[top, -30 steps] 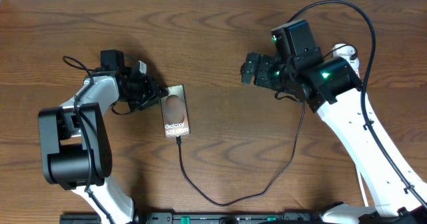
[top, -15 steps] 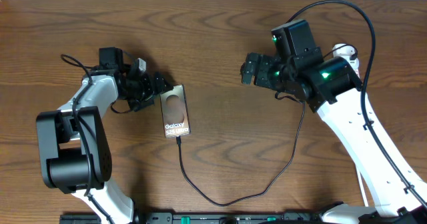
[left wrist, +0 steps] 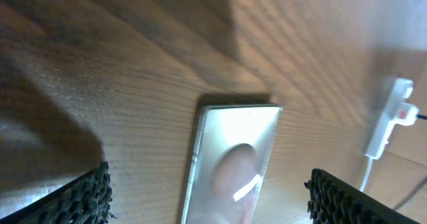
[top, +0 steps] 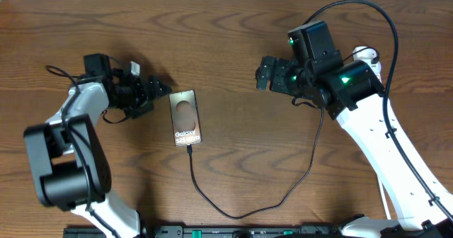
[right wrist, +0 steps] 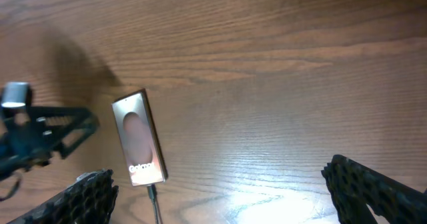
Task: Plug charger to phone and switch on socket
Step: 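Open the left gripper and lift it away from the phone, then move the right gripper over the white power strip's switch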
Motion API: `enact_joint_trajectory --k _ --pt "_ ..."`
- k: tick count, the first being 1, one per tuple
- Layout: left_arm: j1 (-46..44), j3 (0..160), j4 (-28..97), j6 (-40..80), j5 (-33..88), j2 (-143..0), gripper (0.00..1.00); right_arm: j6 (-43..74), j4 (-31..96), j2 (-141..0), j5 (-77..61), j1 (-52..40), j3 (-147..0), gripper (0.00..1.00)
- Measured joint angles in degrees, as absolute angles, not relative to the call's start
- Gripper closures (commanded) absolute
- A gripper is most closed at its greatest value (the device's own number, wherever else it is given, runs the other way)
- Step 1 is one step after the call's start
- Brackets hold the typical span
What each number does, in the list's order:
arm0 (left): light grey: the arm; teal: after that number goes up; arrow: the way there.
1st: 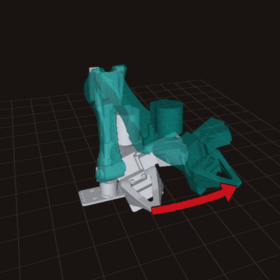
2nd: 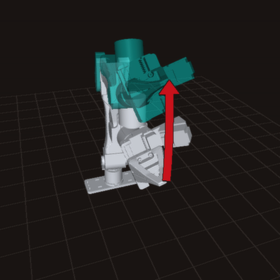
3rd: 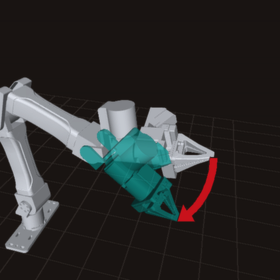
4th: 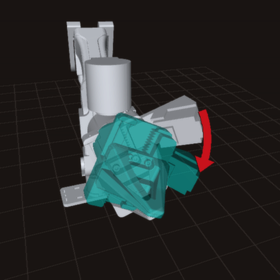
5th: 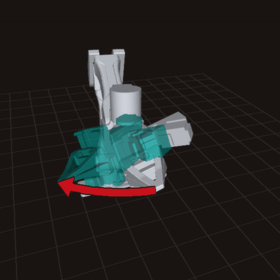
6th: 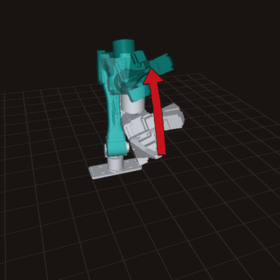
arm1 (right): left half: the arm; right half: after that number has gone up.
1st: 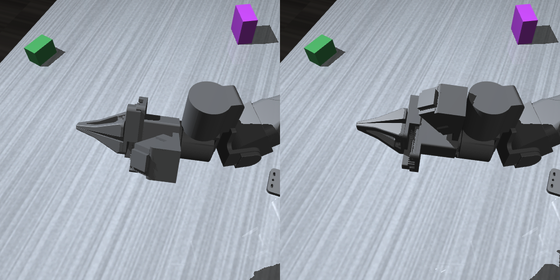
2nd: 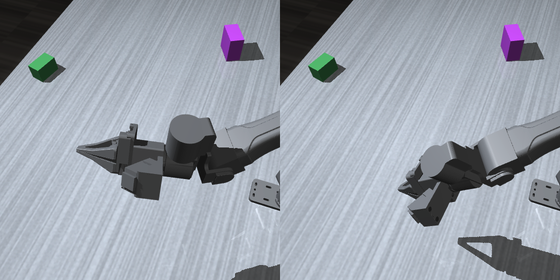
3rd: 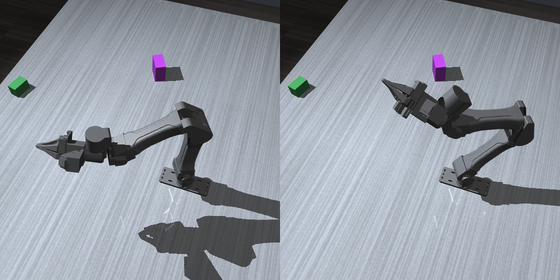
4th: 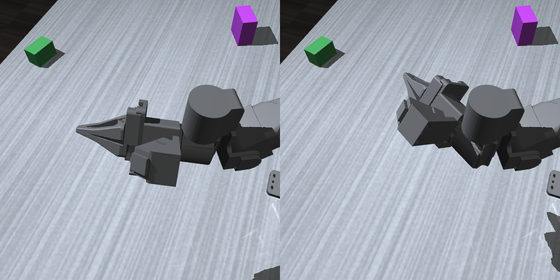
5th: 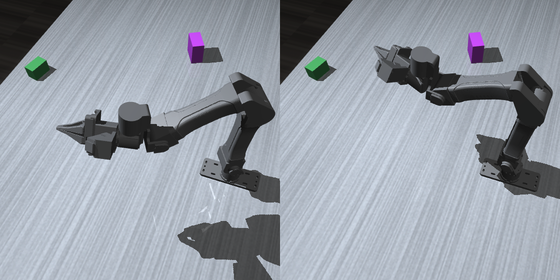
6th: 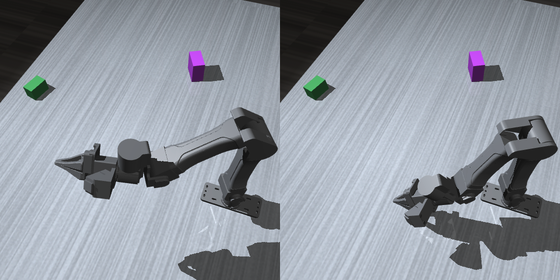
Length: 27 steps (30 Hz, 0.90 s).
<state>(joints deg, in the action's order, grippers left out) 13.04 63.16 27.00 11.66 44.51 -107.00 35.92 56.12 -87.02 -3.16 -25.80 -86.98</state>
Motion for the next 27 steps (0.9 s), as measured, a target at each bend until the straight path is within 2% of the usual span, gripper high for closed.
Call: enact_joint_trajectory --k 17,27 --pt "13.08 63.0 27.05 11.49 45.95 -68.71 0.09 35.35 56.14 -87.02 -1.43 -25.8 -86.98 0.01" --pt "13.08 63.0 30.06 10.61 40.77 -62.89 0.09 35.33 57.28 -87.02 -1.41 -25.8 -86.98 0.01"
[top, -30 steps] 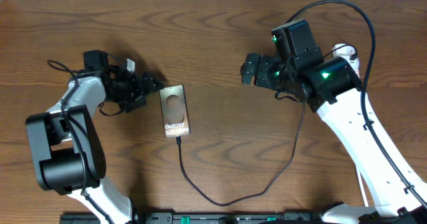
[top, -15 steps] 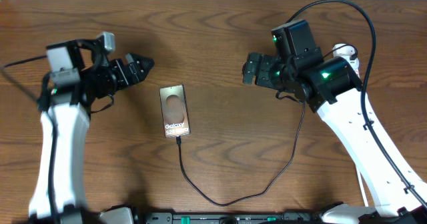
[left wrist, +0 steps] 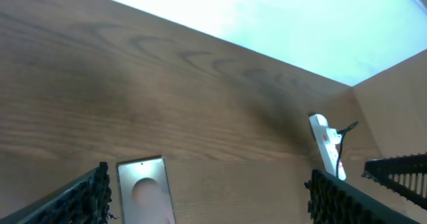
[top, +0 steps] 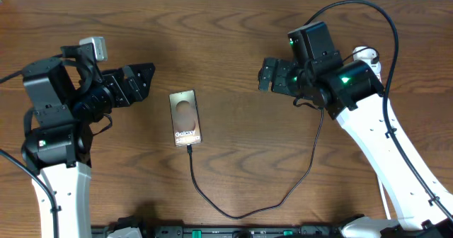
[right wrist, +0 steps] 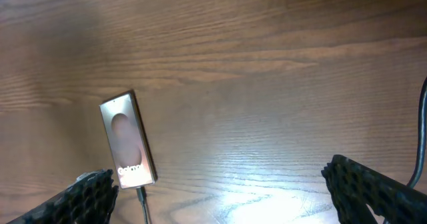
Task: Plug charger to phone and switch on socket
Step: 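Move the right gripper over the white power strip's switch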
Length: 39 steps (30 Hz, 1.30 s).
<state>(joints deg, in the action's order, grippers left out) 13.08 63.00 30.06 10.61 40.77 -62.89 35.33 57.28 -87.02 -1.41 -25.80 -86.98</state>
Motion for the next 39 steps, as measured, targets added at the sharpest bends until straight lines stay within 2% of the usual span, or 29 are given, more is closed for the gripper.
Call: enact_joint_trajectory --k 12,21,30,39 --pt "13.08 63.0 30.24 10.48 39.9 -63.11 0.09 35.33 57.63 -87.02 0.19 -25.8 -86.98 0.01" --pt "13.08 63.0 30.24 10.46 39.88 -63.37 0.09 35.33 61.14 -87.02 6.57 -23.99 -86.98 0.01" --pt "13.08 63.0 30.28 10.46 39.88 -63.37 0.09 35.31 63.59 -87.02 10.66 -10.44 -86.98 0.01" --pt "13.08 63.0 30.28 10.46 39.88 -63.37 0.09 29.95 62.81 -87.02 6.52 5.28 -86.98 0.01"
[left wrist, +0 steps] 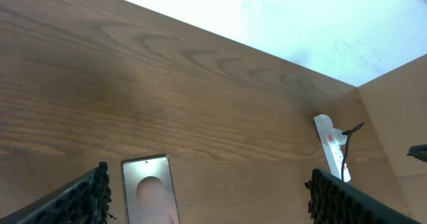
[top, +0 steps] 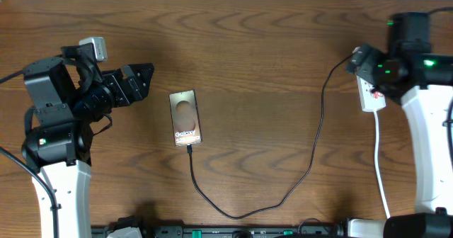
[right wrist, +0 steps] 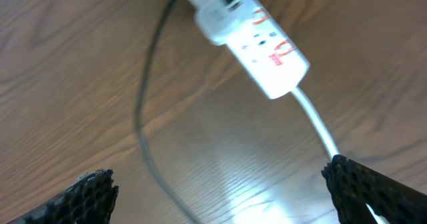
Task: Plug charger to phone and switch on socket
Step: 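Move the right gripper over the white power strip's switch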
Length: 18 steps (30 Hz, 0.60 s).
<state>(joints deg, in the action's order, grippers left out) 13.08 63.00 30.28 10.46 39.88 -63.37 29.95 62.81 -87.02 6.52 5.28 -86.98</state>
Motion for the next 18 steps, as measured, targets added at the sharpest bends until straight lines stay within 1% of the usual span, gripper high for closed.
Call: enact_joint_trajectory --k 6,11,18 --pt "13.08 63.0 30.28 10.46 39.88 -63.37 0.09 26.37 65.95 -87.02 4.91 11.22 -86.98 0.01" --pt "13.08 63.02 30.28 10.46 39.88 -63.37 0.09 25.15 66.04 -87.02 4.38 11.55 -86.98 0.01" --pt "13.08 63.02 30.28 10.46 39.88 -63.37 0.09 21.06 62.98 -88.27 2.79 12.34 -86.98 0.01"
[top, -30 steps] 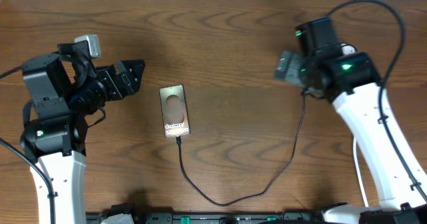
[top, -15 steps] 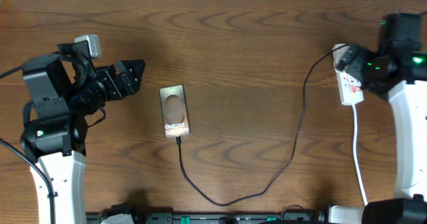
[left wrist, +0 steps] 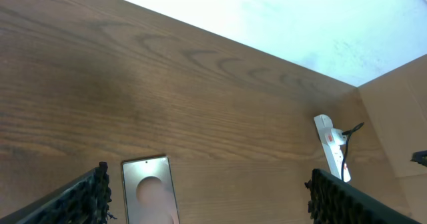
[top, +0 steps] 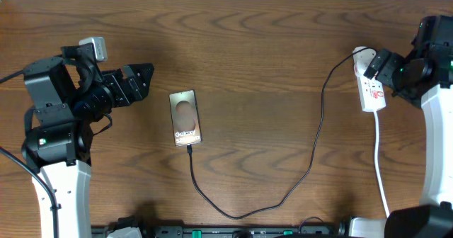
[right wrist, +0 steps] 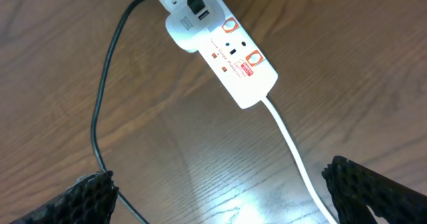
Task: Plug charger to phone and switch on socket
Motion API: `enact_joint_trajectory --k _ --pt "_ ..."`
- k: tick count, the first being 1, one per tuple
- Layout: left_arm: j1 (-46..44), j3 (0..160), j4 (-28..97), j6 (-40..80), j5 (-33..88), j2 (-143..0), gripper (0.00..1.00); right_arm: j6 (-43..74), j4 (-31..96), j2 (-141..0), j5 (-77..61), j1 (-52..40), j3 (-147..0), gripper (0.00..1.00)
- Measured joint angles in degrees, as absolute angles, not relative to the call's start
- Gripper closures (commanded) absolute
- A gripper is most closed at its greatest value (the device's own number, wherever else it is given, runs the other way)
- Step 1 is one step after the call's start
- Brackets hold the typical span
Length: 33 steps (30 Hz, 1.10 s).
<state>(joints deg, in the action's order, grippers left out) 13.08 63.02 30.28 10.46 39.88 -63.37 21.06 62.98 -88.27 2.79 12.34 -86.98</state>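
Observation:
The phone [top: 186, 117] lies face up left of centre, with the black charger cable [top: 311, 160] plugged into its near end. That cable loops right to a white socket strip [top: 369, 82], where its black plug [right wrist: 195, 4] sits in the far end. My right gripper [top: 382, 64] hovers open just over the strip [right wrist: 230, 57], and the wrist view shows nothing between the fingers [right wrist: 227, 197]. My left gripper [top: 134, 82] is open, raised left of the phone [left wrist: 150, 197], touching nothing.
The strip's white cord [right wrist: 293, 151] runs toward the table's near edge on the right. Bare wood table [top: 269, 68] lies between phone and strip. The left wrist view shows the far table edge, a pale wall and the strip [left wrist: 331, 147].
My right gripper has shifted a little further right over the socket strip, which now shows sharp and whole in its wrist view. The left arm and phone are unchanged.
First my left gripper stood open close beside the phone and my right hung open right of centre. Then the left was drawn back and raised. Later the right was at the socket strip, where it stays. The cable was in the phone throughout.

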Motion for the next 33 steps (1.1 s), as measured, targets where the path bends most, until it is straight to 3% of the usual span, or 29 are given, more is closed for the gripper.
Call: enact_joint_trajectory --k 8,17,33 --pt "13.08 63.0 30.26 10.46 39.88 -63.37 0.09 11.86 60.16 -98.45 -4.16 20.78 -87.0 0.01" --pt "13.08 63.0 30.28 10.46 39.88 -63.37 0.09 -9.74 53.74 -105.45 -21.17 27.64 -87.0 0.01" --pt "13.08 63.02 30.3 10.46 39.88 -63.37 0.09 -7.92 43.27 -108.62 -26.2 27.51 -87.0 0.01"
